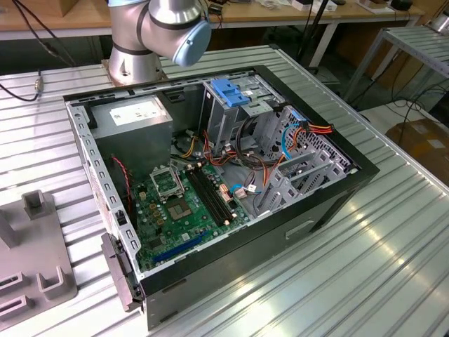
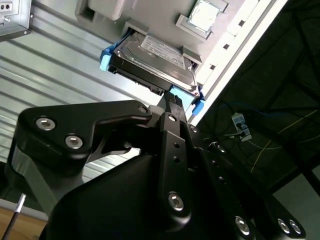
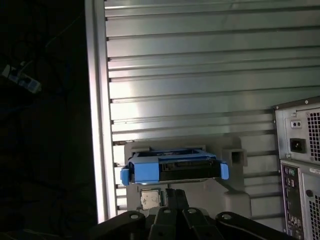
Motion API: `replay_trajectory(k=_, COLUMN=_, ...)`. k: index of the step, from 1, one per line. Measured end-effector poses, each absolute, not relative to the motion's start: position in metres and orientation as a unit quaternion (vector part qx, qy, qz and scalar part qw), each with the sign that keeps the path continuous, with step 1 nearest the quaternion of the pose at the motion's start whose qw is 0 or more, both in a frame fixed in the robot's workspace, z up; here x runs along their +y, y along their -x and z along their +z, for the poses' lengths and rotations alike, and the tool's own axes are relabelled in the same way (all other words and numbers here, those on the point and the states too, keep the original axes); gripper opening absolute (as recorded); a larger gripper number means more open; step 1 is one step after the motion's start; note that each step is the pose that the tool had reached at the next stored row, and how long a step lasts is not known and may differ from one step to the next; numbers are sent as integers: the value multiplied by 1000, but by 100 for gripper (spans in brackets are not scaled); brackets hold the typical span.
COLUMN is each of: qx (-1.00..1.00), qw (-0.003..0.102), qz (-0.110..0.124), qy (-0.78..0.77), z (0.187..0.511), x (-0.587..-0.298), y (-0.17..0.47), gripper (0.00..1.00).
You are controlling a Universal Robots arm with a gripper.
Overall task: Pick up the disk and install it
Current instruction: 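Reach for the disk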
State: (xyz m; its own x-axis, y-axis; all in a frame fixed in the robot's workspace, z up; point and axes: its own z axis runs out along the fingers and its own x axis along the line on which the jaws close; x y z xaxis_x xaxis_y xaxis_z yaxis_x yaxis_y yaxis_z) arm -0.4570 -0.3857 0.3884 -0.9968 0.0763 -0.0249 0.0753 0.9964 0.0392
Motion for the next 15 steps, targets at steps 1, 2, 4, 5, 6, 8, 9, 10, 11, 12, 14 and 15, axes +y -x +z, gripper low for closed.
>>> replay_trajectory(k=1, qx=999, qw=13, qz=15, qy=-38, z=387, x=-385, y=460, gripper=10)
replay_trajectory(k=2, qx=999, qw=13, qz=13, qy=-38, z=387, x=-384, y=461, gripper=10)
replay_trajectory(k=4, qx=999, qw=13, qz=8, qy=-38, z=385, x=-380, y=463, gripper=10)
replay_trajectory(k=5, qx=999, qw=12, qz=8, qy=-38, z=384, x=-379, y=463, gripper=10)
replay_trajectory(k=6, qx=999, qw=12, qz=8, qy=-38, z=384, x=-377, y=464, gripper=10)
replay_trajectory(k=8, qx=999, qw=12, qz=8, qy=-38, z=384, x=-377, y=467, gripper=10)
replay_trajectory(k=9, qx=999, qw=12, qz=8, qy=-38, z=384, x=-377, y=467, gripper=10)
replay_trajectory(k=10, qx=999, qw=12, qz=8, qy=-38, z=384, x=-377, y=467, gripper=10)
replay_trajectory(k=11, qx=999, qw=12, qz=8, qy=-38, z=384, x=-377, y=467, gripper=10)
replay_trajectory(k=12, qx=999, qw=12, qz=8, qy=-38, z=384, x=-377, y=468, gripper=10)
replay_trajectory(k=14, qx=999, qw=12, qz=8, qy=-38, z=384, x=-377, y=468, gripper=10)
replay_trajectory(k=15, qx=999, qw=12, qz=8, qy=-38, z=384, x=-377, y=468, gripper=10)
